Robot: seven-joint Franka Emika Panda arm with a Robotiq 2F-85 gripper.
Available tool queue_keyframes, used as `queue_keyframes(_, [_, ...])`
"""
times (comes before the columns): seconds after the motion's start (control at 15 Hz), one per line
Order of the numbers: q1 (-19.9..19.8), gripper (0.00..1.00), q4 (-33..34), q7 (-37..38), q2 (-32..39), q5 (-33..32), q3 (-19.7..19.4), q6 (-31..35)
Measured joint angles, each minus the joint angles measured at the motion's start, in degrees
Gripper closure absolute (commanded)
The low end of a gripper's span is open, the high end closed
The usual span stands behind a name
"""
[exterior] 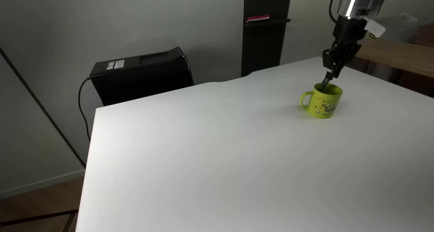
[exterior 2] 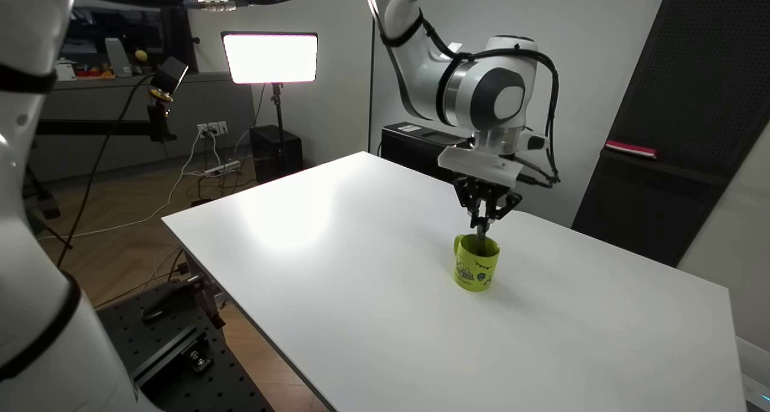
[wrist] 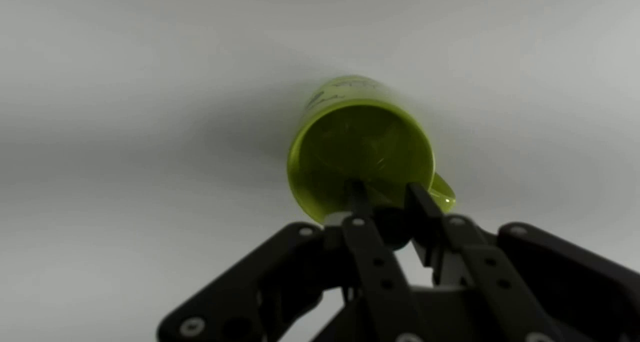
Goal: Put the marker in the mug on the table
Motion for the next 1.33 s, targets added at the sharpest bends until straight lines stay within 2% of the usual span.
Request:
queue_keyframes(0.53, [-1.17, 0.94, 5.65, -0.06, -1.03, 2.97, 0.43, -10.06])
queue_keyframes(0.8, [-1.38, 0.94, 6.89, -0.43, -2.63, 5.32, 0.83, -12.77])
queue_keyframes(1.07, [-1.49, 0.94, 6.47, -3.57, -3.96, 8.98, 2.70, -12.21])
queue_keyframes(1.33, [-1.21, 0.94, 2.88, -7.97, -4.74, 12.29, 6.17, -8.92])
